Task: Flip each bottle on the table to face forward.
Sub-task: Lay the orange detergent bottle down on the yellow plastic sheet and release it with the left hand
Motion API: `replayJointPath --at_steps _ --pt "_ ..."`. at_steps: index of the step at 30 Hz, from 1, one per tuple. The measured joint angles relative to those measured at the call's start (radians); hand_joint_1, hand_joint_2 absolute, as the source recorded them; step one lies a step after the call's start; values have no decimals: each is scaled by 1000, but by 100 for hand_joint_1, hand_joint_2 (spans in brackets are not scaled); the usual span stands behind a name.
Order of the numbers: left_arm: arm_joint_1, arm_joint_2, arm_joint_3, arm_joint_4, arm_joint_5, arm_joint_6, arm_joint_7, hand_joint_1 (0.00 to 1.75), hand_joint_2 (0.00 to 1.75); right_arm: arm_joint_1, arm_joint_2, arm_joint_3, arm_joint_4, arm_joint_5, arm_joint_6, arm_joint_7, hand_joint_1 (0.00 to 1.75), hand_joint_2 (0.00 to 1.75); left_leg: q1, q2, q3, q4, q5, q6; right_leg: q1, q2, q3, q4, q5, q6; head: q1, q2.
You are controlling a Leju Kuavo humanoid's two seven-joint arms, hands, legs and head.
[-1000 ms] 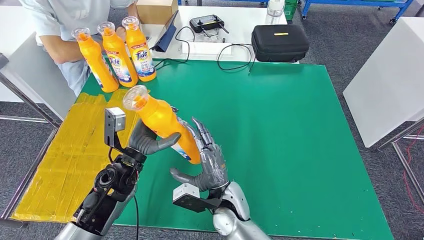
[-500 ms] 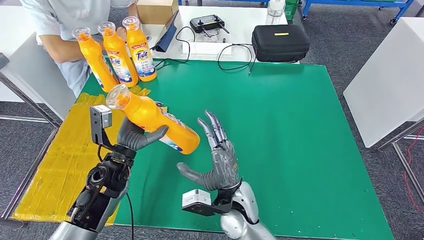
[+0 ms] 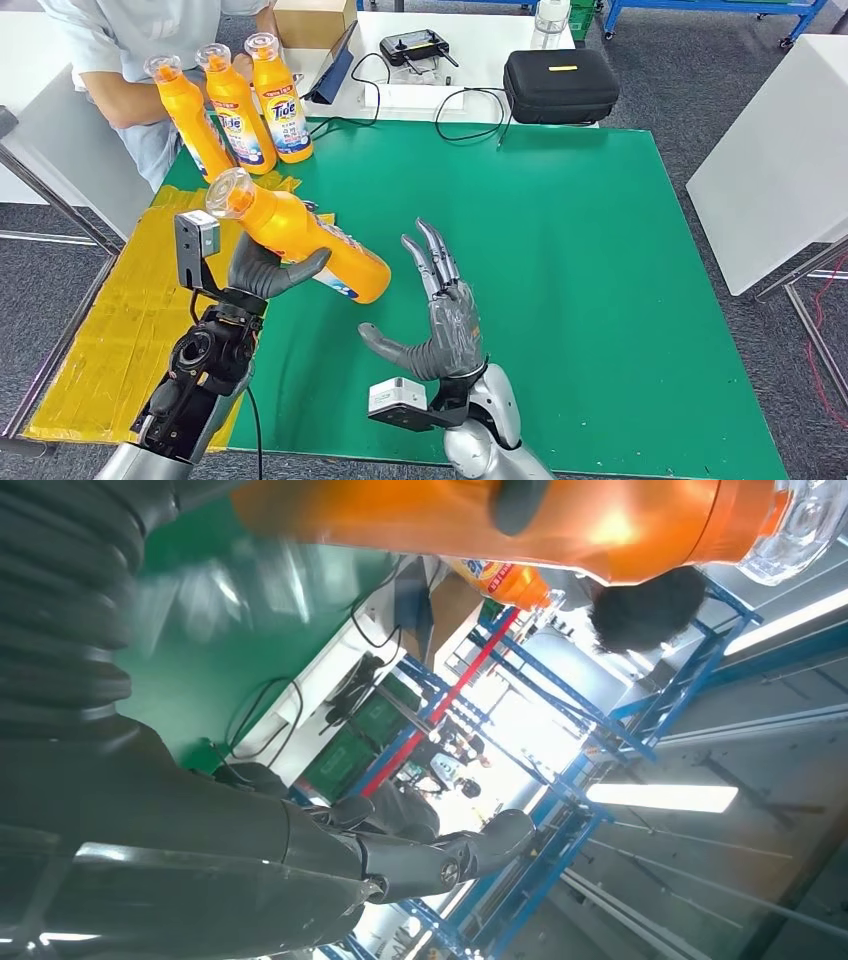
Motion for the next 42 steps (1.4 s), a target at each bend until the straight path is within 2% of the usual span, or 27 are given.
replayJointPath --at_steps 2,4,6,7,10,12,13,14,19,29,42 --pt "-6 10 -4 6 -46 46 43 175 175 7 1 -7 -10 7 0 -11 0 175 0 0 0 0 0 0 0 0 0 0 0 0 0 0" --pt "-12 36 -11 14 -221 190 169 175 175 33 -3 -37 -70 35 8 3 0 175 0 0 0 0 0 0 0 -1 0 0 0 0 0 0" --pt "-2 63 8 16 -565 340 255 175 175 71 -22 -92 -187 58 48 61 0 175 0 3 0 0 0 0 0 1 -1 0 0 0 0 0" --pt "6 72 29 15 -785 372 256 175 175 88 -34 -124 -244 58 77 88 0 175 0 3 0 0 0 0 0 1 -2 0 0 0 0 0" --pt "19 83 82 17 -1469 352 227 175 175 122 -57 -204 -365 48 138 112 0 175 0 -3 -1 0 1 0 0 -5 0 0 -1 0 0 0" --pt "33 86 101 20 -1776 340 239 175 175 137 -63 -235 -409 42 151 112 0 175 0 -5 -1 0 1 0 0 -8 1 0 -1 0 0 0" --pt "40 88 108 22 -1851 340 248 175 175 143 -66 -247 -422 34 156 113 0 175 0 -5 -2 0 0 0 0 -7 0 0 -1 0 0 0" --pt "45 91 113 24 -1874 341 256 175 175 149 -69 -258 -432 24 160 113 0 175 0 -5 -2 0 0 0 0 -7 0 0 -1 0 0 0" --pt "64 123 123 42 -1717 341 291 175 175 173 -86 -312 -462 -32 180 107 0 175 0 -6 -2 0 1 0 0 -7 0 0 -1 0 0 0" --pt "89 198 143 131 -1832 341 321 175 175 202 -103 -386 -487 -89 214 77 0 175 0 -5 -2 0 1 0 0 -7 -1 0 -1 0 0 0" --pt "87 207 145 249 -1820 355 302 175 175 206 -104 -393 -485 -102 219 75 0 175 0 -6 -2 0 1 0 0 -7 -1 0 -1 0 0 0"
